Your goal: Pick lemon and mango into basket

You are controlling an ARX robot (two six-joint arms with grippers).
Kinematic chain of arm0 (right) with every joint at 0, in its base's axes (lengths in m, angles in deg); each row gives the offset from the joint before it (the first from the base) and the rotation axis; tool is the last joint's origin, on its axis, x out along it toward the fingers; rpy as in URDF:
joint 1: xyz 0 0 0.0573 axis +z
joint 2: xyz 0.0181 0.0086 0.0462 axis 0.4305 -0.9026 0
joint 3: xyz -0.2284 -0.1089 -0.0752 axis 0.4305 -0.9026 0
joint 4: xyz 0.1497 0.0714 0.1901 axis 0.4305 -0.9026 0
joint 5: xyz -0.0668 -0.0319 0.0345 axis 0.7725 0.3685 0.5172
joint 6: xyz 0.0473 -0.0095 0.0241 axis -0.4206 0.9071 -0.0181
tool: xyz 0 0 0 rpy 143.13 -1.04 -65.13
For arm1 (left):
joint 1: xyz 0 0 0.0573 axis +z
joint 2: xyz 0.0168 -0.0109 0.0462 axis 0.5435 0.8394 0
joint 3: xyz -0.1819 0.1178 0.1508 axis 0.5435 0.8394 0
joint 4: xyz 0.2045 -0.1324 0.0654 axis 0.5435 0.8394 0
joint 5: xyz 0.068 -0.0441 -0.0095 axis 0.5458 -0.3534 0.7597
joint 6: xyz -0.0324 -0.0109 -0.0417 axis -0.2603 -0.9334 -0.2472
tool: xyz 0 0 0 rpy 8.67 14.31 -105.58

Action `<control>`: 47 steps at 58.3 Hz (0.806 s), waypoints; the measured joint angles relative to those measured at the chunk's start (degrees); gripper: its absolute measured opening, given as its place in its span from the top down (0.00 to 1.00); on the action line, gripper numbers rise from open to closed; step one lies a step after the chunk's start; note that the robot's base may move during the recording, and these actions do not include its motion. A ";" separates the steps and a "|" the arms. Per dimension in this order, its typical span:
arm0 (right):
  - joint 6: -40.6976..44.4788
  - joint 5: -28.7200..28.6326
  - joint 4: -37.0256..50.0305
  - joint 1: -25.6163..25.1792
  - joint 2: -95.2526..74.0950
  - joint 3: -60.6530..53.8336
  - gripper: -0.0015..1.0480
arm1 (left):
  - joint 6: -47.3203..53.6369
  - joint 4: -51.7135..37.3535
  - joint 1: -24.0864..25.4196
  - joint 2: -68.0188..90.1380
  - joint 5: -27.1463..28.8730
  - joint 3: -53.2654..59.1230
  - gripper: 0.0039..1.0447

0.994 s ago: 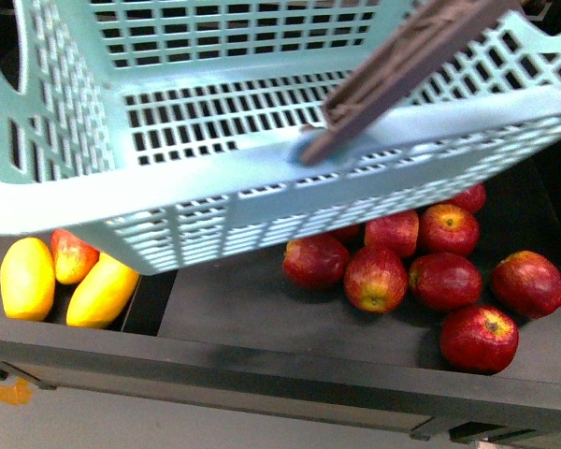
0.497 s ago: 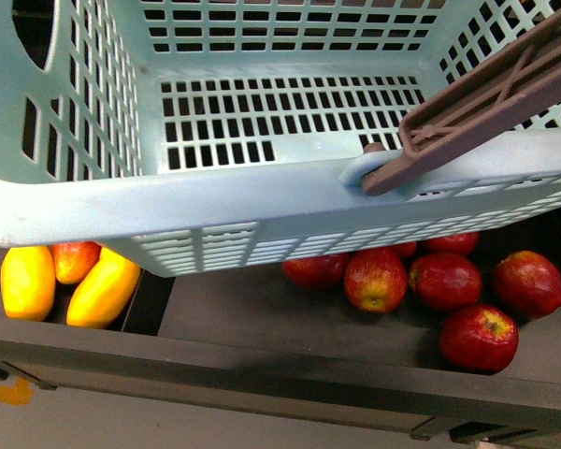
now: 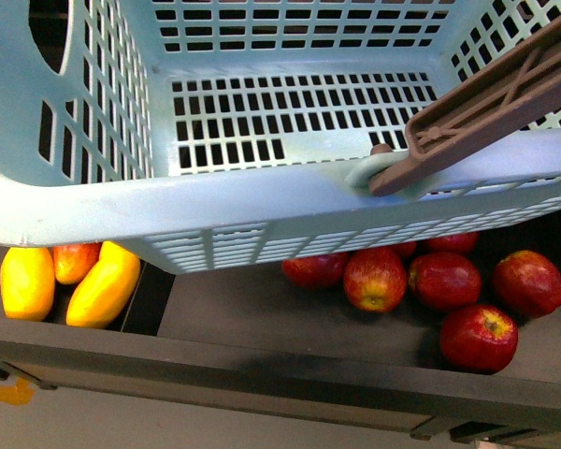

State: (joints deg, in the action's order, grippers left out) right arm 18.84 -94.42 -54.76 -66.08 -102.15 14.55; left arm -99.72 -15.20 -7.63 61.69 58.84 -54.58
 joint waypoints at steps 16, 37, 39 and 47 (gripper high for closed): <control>16.11 -3.85 -5.64 -1.95 -29.35 19.78 0.08 | -0.07 0.00 0.00 0.00 -0.55 0.00 0.93; 27.67 -10.43 -16.24 -2.10 -47.41 34.21 0.08 | -0.07 0.00 0.00 0.00 -0.24 0.00 0.93; 28.72 -10.14 -16.24 -1.81 -48.81 35.15 0.08 | -0.07 0.00 0.00 0.00 -0.24 0.00 0.93; 31.36 -9.62 -17.05 -0.59 -53.68 38.69 0.08 | -0.09 0.00 0.00 0.00 -0.42 0.00 0.93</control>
State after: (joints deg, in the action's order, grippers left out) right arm 50.21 -104.04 -71.81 -66.67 -155.83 53.24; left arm -99.81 -15.20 -7.63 61.69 58.42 -54.58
